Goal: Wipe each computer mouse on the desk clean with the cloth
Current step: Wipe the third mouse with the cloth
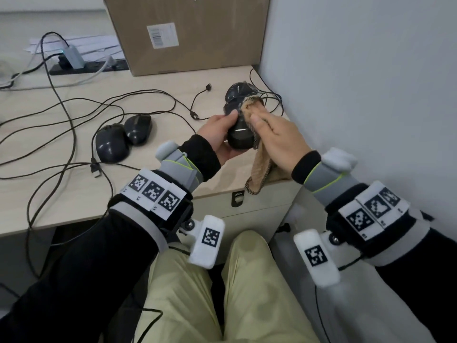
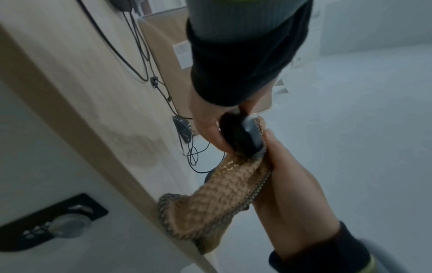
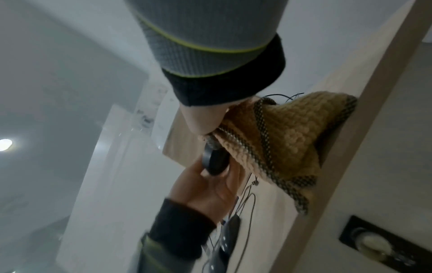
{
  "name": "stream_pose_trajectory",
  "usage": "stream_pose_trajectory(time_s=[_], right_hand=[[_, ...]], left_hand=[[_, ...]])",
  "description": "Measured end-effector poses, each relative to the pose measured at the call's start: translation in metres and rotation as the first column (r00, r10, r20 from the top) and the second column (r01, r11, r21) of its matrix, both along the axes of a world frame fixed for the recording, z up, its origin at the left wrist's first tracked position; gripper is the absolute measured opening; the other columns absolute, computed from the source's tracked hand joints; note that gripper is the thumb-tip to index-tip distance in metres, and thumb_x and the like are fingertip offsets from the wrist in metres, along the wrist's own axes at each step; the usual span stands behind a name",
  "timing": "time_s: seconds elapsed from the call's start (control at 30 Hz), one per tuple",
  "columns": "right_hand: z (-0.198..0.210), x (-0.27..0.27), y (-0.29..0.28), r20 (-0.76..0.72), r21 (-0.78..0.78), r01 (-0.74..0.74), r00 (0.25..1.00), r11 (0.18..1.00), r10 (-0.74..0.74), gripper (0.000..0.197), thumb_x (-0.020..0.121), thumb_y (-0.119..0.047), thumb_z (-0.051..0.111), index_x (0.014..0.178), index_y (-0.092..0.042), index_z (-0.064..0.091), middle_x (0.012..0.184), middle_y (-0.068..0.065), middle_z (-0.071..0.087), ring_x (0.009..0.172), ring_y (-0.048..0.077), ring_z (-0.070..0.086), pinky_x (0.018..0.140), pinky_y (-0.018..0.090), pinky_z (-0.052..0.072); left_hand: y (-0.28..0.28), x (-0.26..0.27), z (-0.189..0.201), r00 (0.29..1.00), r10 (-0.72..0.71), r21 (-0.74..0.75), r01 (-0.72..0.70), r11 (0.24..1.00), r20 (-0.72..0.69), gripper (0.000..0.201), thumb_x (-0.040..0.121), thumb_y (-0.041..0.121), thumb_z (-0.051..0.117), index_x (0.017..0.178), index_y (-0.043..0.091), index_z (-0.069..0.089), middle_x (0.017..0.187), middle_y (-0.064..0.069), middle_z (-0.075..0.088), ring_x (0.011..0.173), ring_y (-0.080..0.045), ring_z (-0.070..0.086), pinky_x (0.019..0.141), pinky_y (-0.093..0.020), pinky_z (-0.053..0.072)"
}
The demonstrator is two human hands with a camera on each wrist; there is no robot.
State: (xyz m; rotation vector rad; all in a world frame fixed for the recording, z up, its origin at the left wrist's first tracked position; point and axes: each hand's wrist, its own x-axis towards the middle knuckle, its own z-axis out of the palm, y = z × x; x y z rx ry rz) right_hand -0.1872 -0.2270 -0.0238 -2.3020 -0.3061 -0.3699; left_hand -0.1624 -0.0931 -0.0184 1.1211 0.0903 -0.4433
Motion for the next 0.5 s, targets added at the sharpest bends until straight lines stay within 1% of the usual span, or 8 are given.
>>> stream_pose_trajectory(time_s=[0.07, 0.17, 0.23, 0.27, 0.33, 0.37, 0.43, 0.5], right_hand=[[0.000, 0.007, -0.003, -0.059, 0.058, 0.027, 0.998, 0.998, -0.023, 0.035, 0.100, -0.024, 0.037, 0.127, -0.012, 0.056, 0.136, 0.005, 0.053, 0.127, 0.014, 0.047, 0.096, 0.012, 0.030], [-0.008, 0.002, 0.007, 0.014, 0.012, -0.022, 1.000, 1.000, 0.022, 0.039, 0.097, -0.030, 0.036, 0.121, -0.010, 0.060, 0.125, 0.008, 0.061, 0.108, 0.012, 0.054, 0.096, 0.014, 0.037], [-0.016, -0.011, 0.017, 0.011, -0.109, -0.039, 0.999, 0.993, 0.040, 0.046, 0.092, -0.038, 0.032, 0.127, -0.018, 0.056, 0.134, 0.005, 0.054, 0.123, 0.021, 0.043, 0.108, 0.030, 0.032], [-0.019, -0.018, 0.021, 0.014, -0.207, -0.053, 0.998, 0.977, 0.058, 0.048, 0.092, -0.039, 0.030, 0.133, -0.022, 0.050, 0.142, 0.001, 0.046, 0.134, 0.023, 0.033, 0.111, 0.033, 0.025], [-0.021, -0.022, 0.026, 0.018, -0.369, -0.108, 0.992, 0.923, 0.123, 0.051, 0.094, -0.038, 0.027, 0.141, -0.023, 0.036, 0.153, -0.003, 0.028, 0.144, 0.022, 0.016, 0.112, 0.037, 0.019], [-0.018, -0.019, 0.026, 0.013, -0.377, -0.121, 0.991, 0.918, 0.136, 0.051, 0.095, -0.037, 0.026, 0.143, -0.021, 0.033, 0.154, -0.003, 0.024, 0.145, 0.021, 0.012, 0.112, 0.040, 0.018], [-0.012, -0.001, 0.021, -0.002, -0.264, -0.122, 0.992, 0.957, 0.126, 0.050, 0.097, -0.032, 0.029, 0.144, -0.014, 0.031, 0.155, 0.003, 0.022, 0.145, 0.024, 0.009, 0.116, 0.043, 0.015], [-0.004, 0.017, 0.016, -0.052, -0.098, -0.074, 0.996, 0.992, 0.069, 0.046, 0.100, -0.025, 0.032, 0.143, -0.010, 0.030, 0.155, 0.008, 0.020, 0.145, 0.024, 0.008, 0.119, 0.036, 0.009]], left_hand=[[-0.002, -0.002, -0.001, 0.999, -0.019, -0.020, 0.018, 1.000, -0.027, 0.042, 0.099, 0.038, 0.043, 0.129, 0.009, 0.048, 0.098, -0.008, 0.062, 0.075, -0.018, 0.065, 0.056, -0.027, 0.057], [-0.002, -0.001, 0.001, 0.990, -0.085, -0.188, 0.063, 0.980, -0.109, 0.066, 0.096, 0.059, 0.021, 0.132, 0.012, 0.051, 0.110, -0.012, 0.064, 0.089, -0.023, 0.064, 0.075, -0.034, 0.055], [0.001, 0.003, -0.003, 0.989, -0.055, -0.224, 0.022, 0.974, -0.140, 0.078, 0.094, 0.063, 0.012, 0.120, 0.005, 0.058, 0.109, -0.017, 0.065, 0.094, -0.027, 0.064, 0.077, -0.035, 0.054], [0.003, 0.005, -0.006, 0.988, -0.038, -0.229, 0.003, 0.973, -0.149, 0.080, 0.094, 0.063, 0.011, 0.116, 0.003, 0.059, 0.109, -0.018, 0.065, 0.095, -0.028, 0.065, 0.076, -0.033, 0.055], [0.005, 0.005, -0.010, 0.987, -0.050, -0.236, 0.013, 0.972, -0.151, 0.082, 0.094, 0.064, 0.010, 0.127, 0.001, 0.053, 0.119, -0.017, 0.062, 0.108, -0.027, 0.062, 0.081, -0.033, 0.052], [0.005, 0.005, -0.010, 0.988, -0.065, -0.220, 0.033, 0.975, -0.142, 0.082, 0.094, 0.064, 0.009, 0.133, 0.004, 0.049, 0.122, -0.015, 0.061, 0.111, -0.025, 0.060, 0.083, -0.034, 0.051], [0.003, 0.001, -0.009, 0.989, -0.098, -0.142, 0.082, 0.986, -0.108, 0.078, 0.093, 0.064, 0.006, 0.136, 0.014, 0.048, 0.116, -0.007, 0.064, 0.102, -0.023, 0.062, 0.080, -0.035, 0.051], [0.002, -0.003, -0.004, 0.990, -0.119, -0.086, 0.112, 0.990, -0.077, 0.073, 0.093, 0.065, 0.006, 0.131, 0.021, 0.051, 0.106, -0.006, 0.066, 0.093, -0.024, 0.063, 0.078, -0.038, 0.051]])
